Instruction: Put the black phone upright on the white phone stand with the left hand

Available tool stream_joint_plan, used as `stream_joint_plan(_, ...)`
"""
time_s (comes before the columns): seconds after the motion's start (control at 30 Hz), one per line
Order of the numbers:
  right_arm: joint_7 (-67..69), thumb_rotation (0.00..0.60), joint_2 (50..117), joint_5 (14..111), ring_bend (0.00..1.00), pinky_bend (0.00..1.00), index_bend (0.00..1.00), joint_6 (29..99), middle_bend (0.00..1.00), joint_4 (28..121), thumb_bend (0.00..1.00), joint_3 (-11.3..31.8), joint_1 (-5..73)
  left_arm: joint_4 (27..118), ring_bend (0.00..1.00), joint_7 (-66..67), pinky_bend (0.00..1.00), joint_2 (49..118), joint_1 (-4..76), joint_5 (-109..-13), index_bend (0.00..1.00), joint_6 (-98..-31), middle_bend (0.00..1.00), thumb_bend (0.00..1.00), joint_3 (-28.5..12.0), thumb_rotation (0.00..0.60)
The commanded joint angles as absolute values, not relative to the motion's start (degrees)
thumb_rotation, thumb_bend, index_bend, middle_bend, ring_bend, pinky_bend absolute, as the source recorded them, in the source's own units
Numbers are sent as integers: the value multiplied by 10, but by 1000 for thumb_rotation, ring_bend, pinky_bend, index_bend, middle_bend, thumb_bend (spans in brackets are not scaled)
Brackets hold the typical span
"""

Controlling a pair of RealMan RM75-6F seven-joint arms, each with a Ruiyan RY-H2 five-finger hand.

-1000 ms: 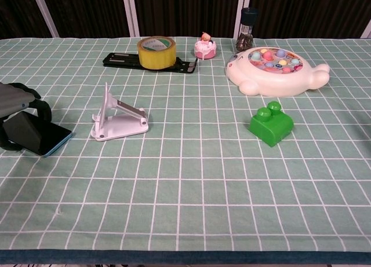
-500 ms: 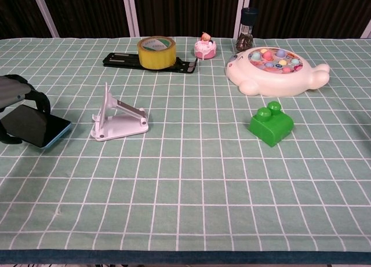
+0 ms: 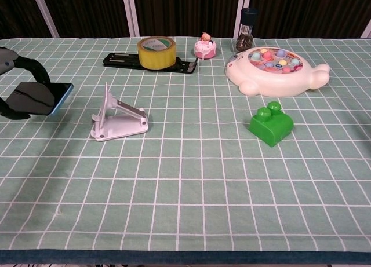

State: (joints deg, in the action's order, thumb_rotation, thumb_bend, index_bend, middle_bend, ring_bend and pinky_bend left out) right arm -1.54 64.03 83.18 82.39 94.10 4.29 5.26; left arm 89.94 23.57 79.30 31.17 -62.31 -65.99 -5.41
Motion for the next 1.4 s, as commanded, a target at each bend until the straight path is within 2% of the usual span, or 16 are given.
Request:
stream_joint_plan(0.03,-15,600,640,832,0,134,159,824,0,941,280,43,53,920,140,200,0,805,295,-621,605,-686,640,481,-75,600)
stream_joint_plan(0.4,-14,600,640,832,0,134,159,824,0,941,280,43,53,974,140,79,0,831,266,-610,604,-713,639,481,-116,600)
stream_joint_plan(0.73,-11,600,639,832,0,134,160,823,0,941,280,43,53,1000,140,-5,0,859,265,-561,594,-670,637,479,-142,600)
stream_joint_plan(0.87,-10,600,639,833,0,134,160,823,0,941,280,43,53,1002,140,-39,0,857,269,-548,592,-630,636,478,-146,600)
stream_joint_plan(1.4,-9,600,639,833,0,134,161,823,0,940,281,43,53,1012,140,-101,0,850,268,-525,592,-592,637,478,-163,600)
